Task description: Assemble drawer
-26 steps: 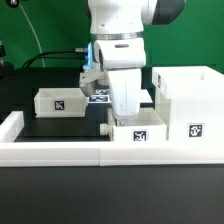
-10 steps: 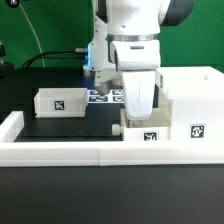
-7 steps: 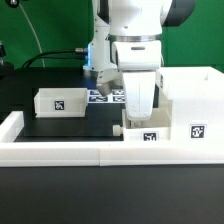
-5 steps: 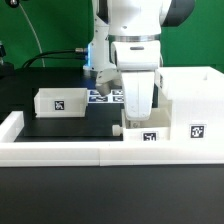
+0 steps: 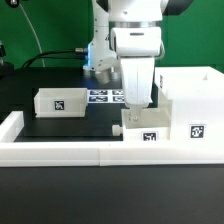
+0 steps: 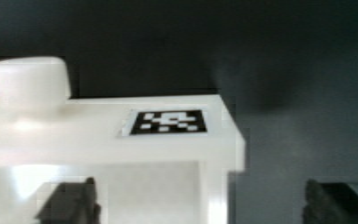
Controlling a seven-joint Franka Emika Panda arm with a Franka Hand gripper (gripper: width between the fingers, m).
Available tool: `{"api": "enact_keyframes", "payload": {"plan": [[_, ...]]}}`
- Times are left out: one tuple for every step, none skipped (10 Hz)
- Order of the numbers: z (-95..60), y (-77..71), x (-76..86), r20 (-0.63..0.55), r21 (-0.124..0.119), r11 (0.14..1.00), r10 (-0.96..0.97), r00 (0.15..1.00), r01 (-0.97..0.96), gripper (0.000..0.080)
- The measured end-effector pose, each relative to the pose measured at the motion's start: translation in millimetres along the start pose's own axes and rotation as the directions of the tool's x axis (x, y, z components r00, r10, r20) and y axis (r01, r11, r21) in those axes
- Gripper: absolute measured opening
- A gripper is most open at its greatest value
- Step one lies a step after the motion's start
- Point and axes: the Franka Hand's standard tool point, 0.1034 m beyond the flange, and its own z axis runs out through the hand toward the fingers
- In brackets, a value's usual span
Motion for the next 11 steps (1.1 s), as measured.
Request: {"api": "enact_keyframes", "payload": {"plan": [[-10.3, 2.5, -2.0, 0.004, 0.002, 1.000, 0.005, 1.000, -0.005, 0.0616], [-22.7, 5.5, -8.5, 0.010, -0.003, 1.000, 0.009, 1.000, -0.009, 0.0643], [-31.5, 8.5, -19.0, 0.013, -0.017, 1.000, 0.023, 1.000, -0.023, 0.0648], [-35.9, 10.0, -34.2, 0.017, -0.026, 1.000, -0.002, 1.000, 0.003, 0.0648], [-37.1, 11.6, -51.9, 0.021, -0.036, 0.999, -0.036, 0.999, 0.037, 0.0649], [-35.8, 10.6, -64.9, 0.022, -0.032, 0.998, -0.044, 0.999, 0.045, 0.0649], [-30.4, 9.2, -80.4, 0.021, -0.023, 0.994, -0.105, 0.994, 0.106, 0.0649], [-23.2, 8.9, -90.6, 0.018, -0.014, 0.995, -0.095, 0.995, 0.095, 0.0649], [-12.4, 6.9, -99.1, 0.001, -0.001, 0.993, -0.116, 0.993, 0.116, 0.0649], [-1.5, 3.4, -104.8, -0.045, 0.007, 0.993, -0.115, 0.992, 0.116, 0.0649], [7.1, -0.7, -103.3, -0.084, 0.016, 0.995, -0.094, 0.992, 0.096, 0.0649]]}}
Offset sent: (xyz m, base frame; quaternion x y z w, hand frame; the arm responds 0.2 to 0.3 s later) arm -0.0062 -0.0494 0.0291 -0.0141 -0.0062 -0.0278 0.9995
